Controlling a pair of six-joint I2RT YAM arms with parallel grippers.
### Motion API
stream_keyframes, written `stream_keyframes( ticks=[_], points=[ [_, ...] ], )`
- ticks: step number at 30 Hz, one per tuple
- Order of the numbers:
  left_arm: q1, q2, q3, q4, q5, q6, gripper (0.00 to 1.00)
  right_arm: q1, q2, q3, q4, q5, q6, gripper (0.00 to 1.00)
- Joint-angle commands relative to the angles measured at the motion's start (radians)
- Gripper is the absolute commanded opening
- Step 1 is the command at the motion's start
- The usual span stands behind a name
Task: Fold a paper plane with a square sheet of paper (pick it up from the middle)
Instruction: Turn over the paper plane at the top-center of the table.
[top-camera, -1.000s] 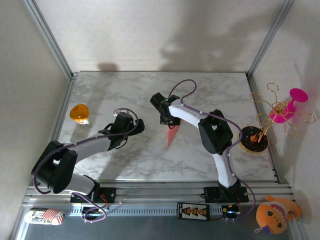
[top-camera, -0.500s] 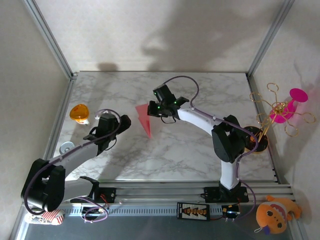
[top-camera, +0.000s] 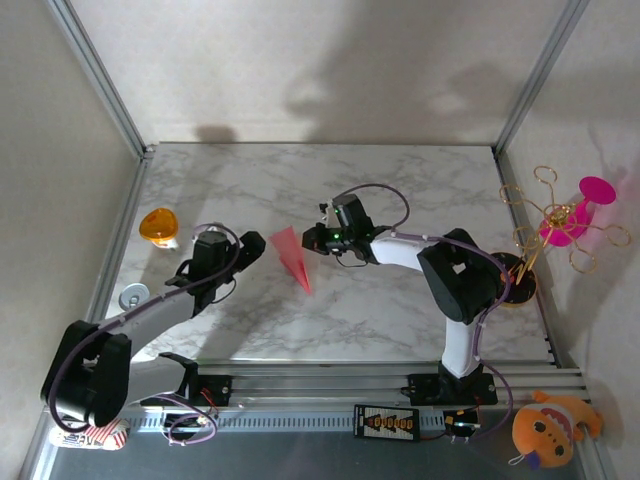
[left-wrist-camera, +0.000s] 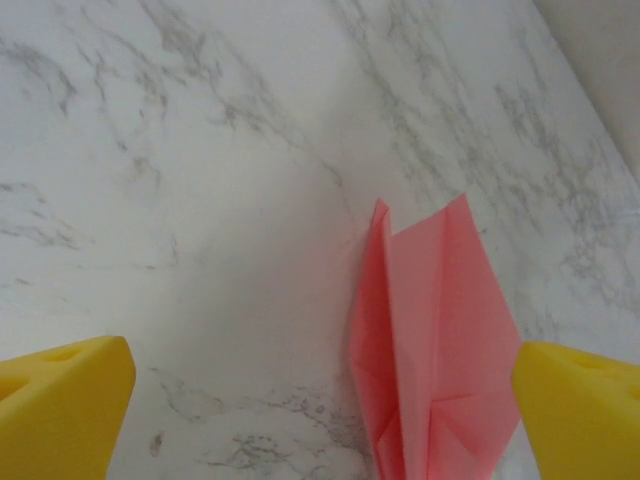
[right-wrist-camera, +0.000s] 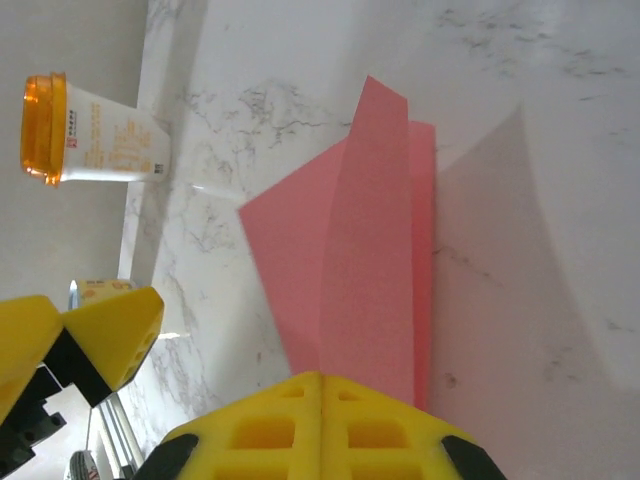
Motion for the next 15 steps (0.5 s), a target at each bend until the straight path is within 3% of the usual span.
stream_keyframes(
  ticks=[1, 7, 15],
  points=[
    [-0.011, 0.034, -0.026, 0.067, 0.080, -0.045, 0.93, -0.016, -0.038, -0.053, 0.077, -0.024, 0.019, 0.00],
    [-0.053, 0.114, -0.021, 0.120, 0.137, -0.074, 0.85, -0.048, -0.041, -0.116, 0.073, 0.021, -0.001, 0.00],
    [-0.122, 0.232, 0.020, 0.224, 0.196, -0.107, 0.60, -0.072, -0.046, -0.138, 0.050, 0.051, -0.016, 0.00]
  ],
)
